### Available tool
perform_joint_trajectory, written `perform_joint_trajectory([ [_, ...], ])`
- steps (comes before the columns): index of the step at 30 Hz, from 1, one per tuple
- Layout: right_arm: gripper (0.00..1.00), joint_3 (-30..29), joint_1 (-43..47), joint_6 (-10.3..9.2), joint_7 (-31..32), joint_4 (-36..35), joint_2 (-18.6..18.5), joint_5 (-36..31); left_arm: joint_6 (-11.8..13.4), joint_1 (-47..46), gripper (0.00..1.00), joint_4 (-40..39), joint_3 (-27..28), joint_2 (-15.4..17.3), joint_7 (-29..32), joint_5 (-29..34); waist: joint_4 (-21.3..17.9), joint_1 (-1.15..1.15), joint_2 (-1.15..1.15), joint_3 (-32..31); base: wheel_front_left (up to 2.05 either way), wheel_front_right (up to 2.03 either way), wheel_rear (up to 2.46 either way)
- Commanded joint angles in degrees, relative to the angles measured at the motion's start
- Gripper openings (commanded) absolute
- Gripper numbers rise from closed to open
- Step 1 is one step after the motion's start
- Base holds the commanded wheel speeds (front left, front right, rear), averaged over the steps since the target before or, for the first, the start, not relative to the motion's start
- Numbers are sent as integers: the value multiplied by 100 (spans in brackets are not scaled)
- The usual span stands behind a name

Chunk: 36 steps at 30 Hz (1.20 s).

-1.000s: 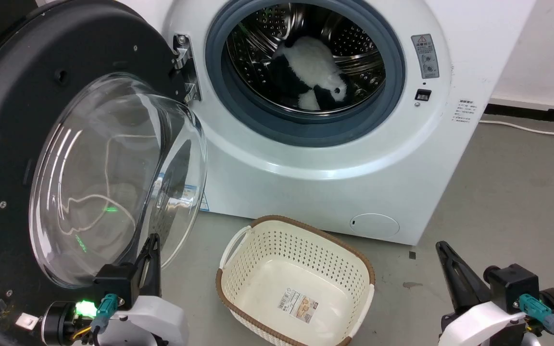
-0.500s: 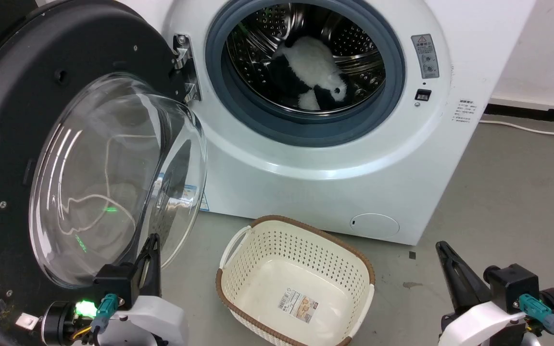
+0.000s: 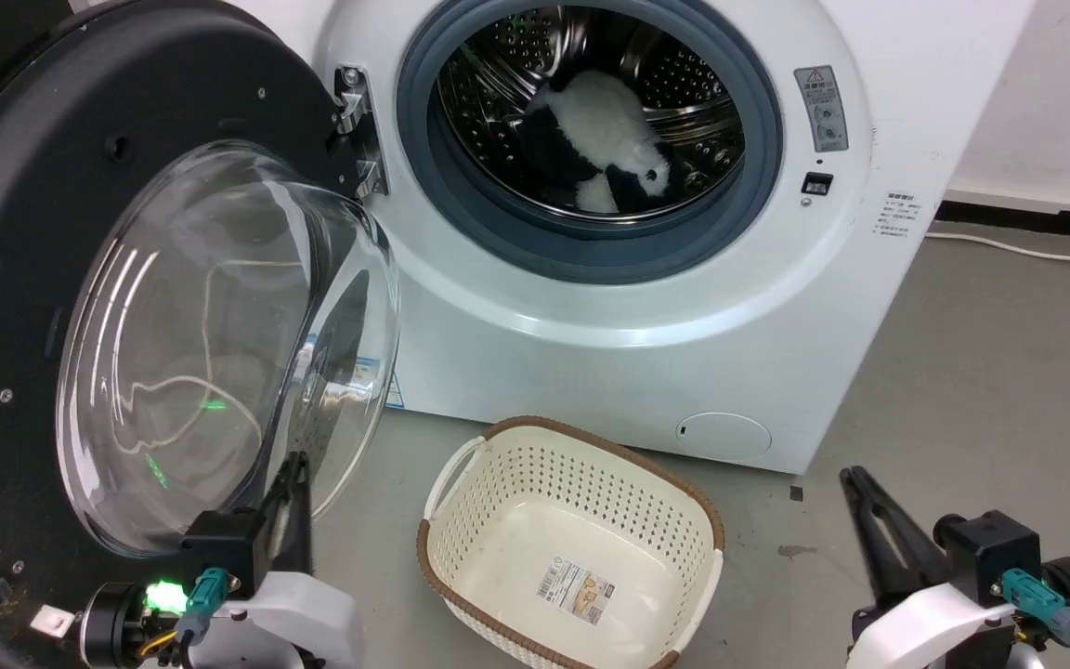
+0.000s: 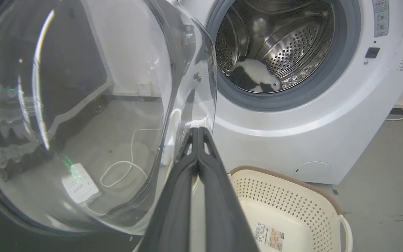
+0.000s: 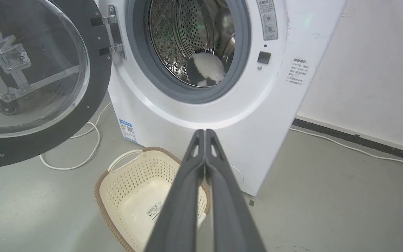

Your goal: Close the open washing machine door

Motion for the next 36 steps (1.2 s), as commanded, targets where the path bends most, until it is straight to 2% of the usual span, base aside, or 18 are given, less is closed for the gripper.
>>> perform_joint_trajectory([
  [1,100,0,1,0,0,2,0,1,1,0,100,0,1,0,0,-1,0,0,0,0,0,0,0],
  [28,100,99,117,1,-352,97,0,399,31,16,100,148,-285,0,-351,-502,-27,0,0,42,0,0,0],
  [29,100,104,122,1,-376,103,0,427,30,16,0,156,-305,0,-375,-550,-27,0,0,46,0,0,0],
  [36,100,116,145,1,-448,126,0,512,-7,0,0,48,-333,0,-447,-665,-9,0,0,50,0,0,0],
])
